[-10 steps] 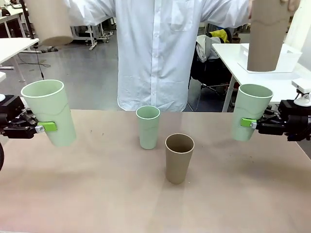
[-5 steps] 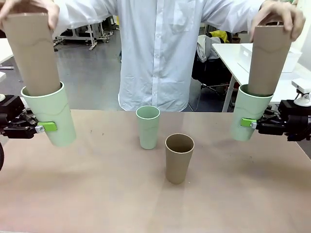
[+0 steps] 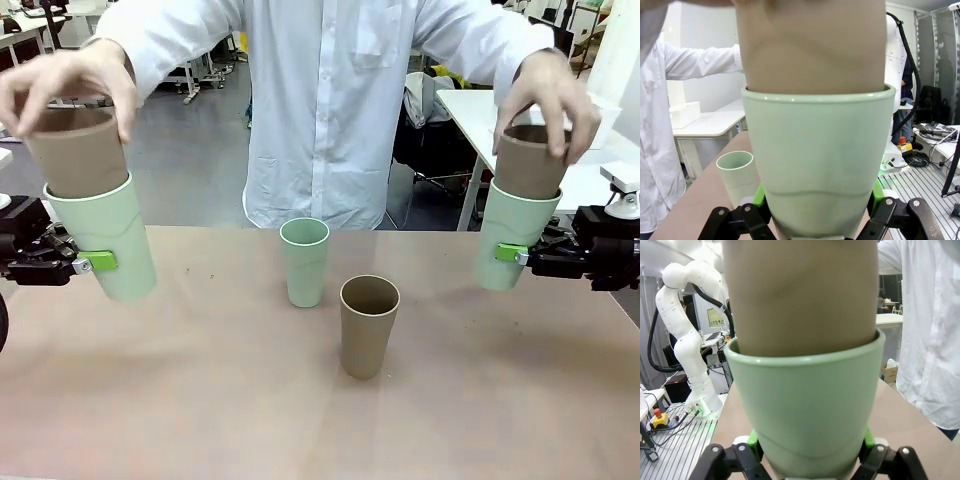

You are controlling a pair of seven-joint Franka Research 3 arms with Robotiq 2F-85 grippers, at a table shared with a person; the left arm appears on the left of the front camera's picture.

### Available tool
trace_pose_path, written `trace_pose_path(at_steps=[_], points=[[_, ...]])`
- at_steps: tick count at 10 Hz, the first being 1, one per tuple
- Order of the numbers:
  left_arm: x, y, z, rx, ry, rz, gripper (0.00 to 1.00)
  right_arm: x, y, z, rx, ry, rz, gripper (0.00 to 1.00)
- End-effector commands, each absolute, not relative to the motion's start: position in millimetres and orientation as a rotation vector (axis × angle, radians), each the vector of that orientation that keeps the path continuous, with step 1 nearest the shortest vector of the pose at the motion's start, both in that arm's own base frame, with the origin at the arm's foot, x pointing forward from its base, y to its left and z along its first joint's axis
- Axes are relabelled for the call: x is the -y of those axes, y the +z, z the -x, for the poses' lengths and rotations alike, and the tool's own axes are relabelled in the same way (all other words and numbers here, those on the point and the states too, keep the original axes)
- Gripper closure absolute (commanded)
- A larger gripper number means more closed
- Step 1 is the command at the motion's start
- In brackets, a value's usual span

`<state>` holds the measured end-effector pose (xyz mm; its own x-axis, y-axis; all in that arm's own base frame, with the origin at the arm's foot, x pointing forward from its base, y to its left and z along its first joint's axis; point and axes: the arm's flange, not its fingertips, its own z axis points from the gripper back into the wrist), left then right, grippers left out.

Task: Stack the cups and store them in the basket.
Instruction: Place the stack of Reusable plastic cups into the Pantry Basket.

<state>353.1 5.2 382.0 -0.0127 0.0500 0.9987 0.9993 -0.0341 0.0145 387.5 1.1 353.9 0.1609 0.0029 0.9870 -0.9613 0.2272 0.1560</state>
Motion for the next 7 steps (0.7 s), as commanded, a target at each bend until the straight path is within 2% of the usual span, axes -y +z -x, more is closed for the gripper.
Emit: trace_pose_path(at_steps=[1, 7], points=[[-4.9, 383.5, -352.7, 1.24, -1.222, 1.268, 0.14, -1.5, 356.3, -387.6, 1.174, 0.934, -1.098, 0.14], [-4.9, 383.5, -352.7, 1.24, -1.222, 1.268, 0.14, -1.5, 356.3, -387.6, 1.174, 0.934, -1.098, 0.14]])
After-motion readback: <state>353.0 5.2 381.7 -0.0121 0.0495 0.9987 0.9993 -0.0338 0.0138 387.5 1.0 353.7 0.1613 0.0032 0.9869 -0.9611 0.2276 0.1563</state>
